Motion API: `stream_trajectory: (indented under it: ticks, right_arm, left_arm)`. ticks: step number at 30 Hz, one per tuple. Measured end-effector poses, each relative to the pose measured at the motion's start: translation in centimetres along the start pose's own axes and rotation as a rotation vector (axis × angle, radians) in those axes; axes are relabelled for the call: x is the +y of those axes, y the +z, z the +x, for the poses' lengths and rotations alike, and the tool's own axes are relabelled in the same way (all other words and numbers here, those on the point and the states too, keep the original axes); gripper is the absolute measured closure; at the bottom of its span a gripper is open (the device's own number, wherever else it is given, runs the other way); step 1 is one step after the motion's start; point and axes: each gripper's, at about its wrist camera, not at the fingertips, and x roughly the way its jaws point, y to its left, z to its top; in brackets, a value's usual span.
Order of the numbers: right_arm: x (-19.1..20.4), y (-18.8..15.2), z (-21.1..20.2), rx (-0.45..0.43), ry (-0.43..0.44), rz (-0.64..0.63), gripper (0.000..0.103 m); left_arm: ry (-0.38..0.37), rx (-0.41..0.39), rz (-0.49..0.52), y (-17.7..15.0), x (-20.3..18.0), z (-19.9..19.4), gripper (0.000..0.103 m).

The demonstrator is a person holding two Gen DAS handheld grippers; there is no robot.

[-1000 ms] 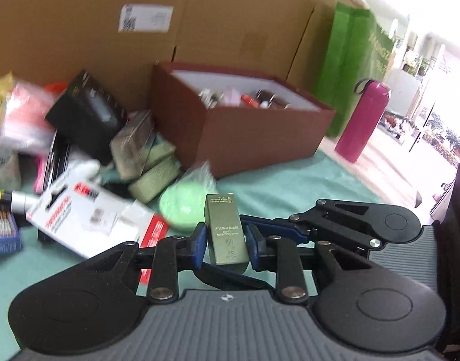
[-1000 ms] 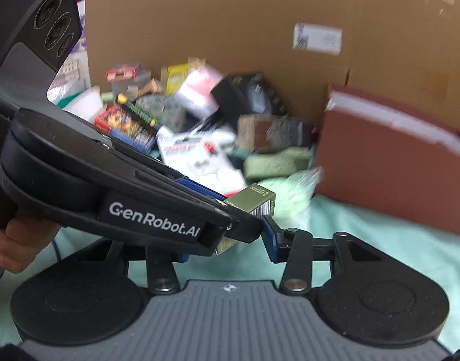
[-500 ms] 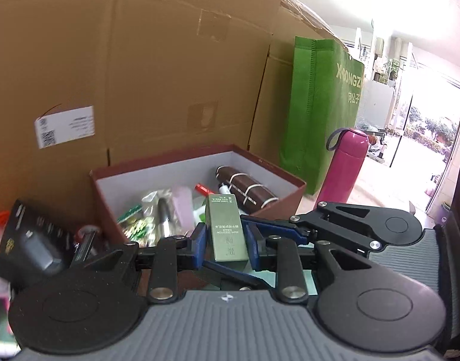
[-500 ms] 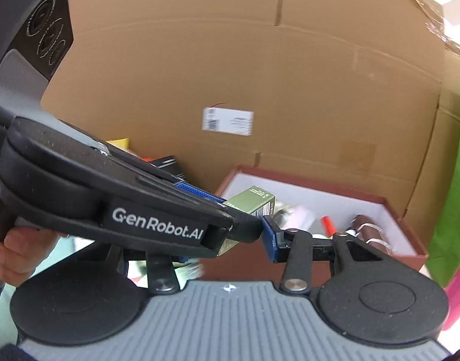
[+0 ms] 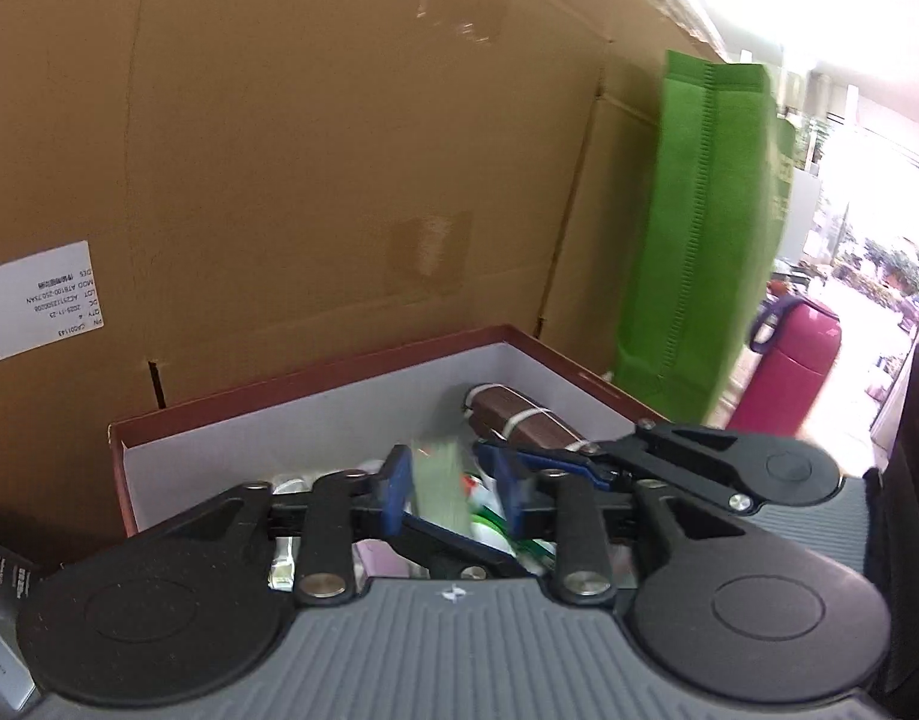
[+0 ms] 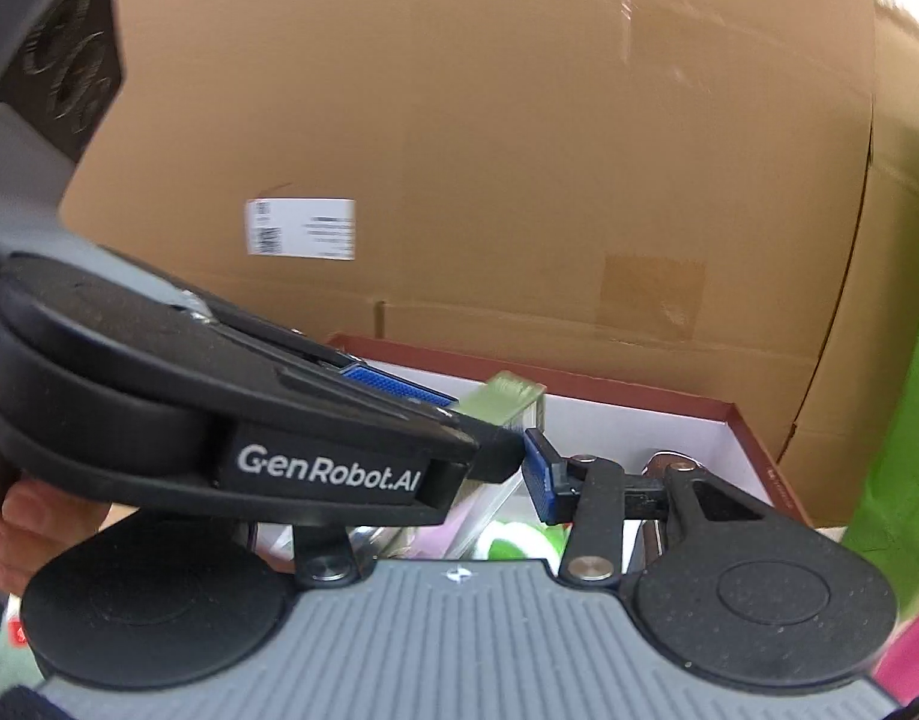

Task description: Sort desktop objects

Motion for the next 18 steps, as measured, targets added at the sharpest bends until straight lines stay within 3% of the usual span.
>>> stream_trajectory:
  ticks: [1,2,4,6,8,18]
  right_arm:
    - [-0.5,-0.1,0.8,0.008,-0.007,0.031,0.051]
    - [-1.0,-0.1,1.6,0.03,-0.012,0.055,0.041]
    - [-1.4,-0.4,1.7,0.056,-0.025,0.087,0.036]
    - [-1.4,-0.9,0.8,0.03,-0.018,0.08,0.018]
    - [-1.1,-1.3,-0.3,0.001,-0.041,0.077,0.011]
    - [0.8,-2.6,-4.7,-0.016,-0.11,0.077,0.009]
  left_arm:
    - [0.026,0.018,-0.021,0.1,0.3,0.3,0.023]
    - [0.05,0.024,-0.04,0.1,0.6,0.1,0.018]
    - [0.041,-0.007,-0.058,-0.3,1.3,-0.9,0.017]
    - [0.041,-0.026,-0.067,-0.7,1.8,-1.8,0.015]
    - [0.054,-0.048,-0.073,-1.0,2.1,-2.5,0.014]
    - [0.098,-0.034,-0.084,-2.4,1.4,-4.9,0.012]
